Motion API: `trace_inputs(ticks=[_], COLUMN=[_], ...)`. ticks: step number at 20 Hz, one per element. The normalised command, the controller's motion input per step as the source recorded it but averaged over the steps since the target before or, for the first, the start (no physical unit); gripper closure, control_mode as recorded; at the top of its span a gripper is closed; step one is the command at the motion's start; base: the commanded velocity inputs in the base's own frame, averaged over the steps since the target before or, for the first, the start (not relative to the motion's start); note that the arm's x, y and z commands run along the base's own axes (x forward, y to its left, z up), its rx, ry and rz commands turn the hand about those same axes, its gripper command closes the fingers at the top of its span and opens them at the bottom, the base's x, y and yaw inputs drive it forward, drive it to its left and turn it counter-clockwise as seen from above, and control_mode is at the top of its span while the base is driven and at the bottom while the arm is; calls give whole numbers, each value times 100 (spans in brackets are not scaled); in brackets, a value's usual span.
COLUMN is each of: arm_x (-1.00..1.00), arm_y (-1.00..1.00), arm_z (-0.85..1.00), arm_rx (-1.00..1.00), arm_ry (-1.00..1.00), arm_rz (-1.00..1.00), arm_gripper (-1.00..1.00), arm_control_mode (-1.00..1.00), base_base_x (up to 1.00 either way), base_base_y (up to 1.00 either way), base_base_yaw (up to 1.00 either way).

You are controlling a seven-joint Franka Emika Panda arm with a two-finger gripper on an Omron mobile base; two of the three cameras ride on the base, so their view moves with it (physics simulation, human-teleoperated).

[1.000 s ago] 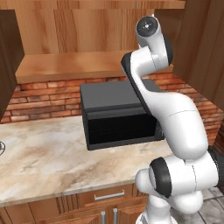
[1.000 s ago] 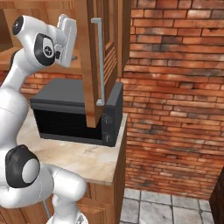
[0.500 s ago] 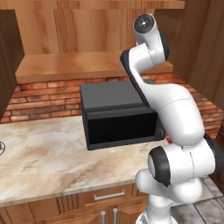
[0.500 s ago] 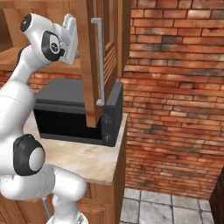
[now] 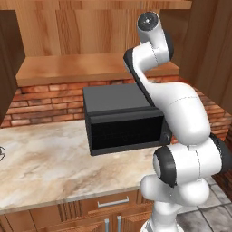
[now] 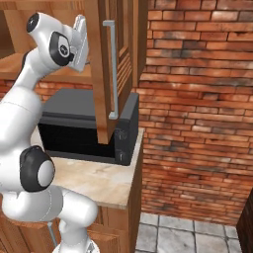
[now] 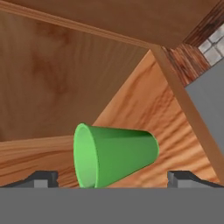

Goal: Open the cabinet directly in front. Then move the liquor and the cup to the dining counter with the jar on it.

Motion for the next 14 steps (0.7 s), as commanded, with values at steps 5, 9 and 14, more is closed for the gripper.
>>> trace_inputs(ticks=[5, 9, 14], arm_x=[7, 8, 5], arm_y=[-1, -3, -6], arm_z=[-5, -6, -6], arm_rx=[1, 2, 2], arm_ry=[0, 0, 0], arm_rz=[-2, -1, 0], arm_gripper=[-100, -100, -100], arm_control_mode=[-100, -100, -100], base_base_x=[0, 0, 0], base_base_y=[0, 0, 0], base_base_yaw=[0, 0, 0])
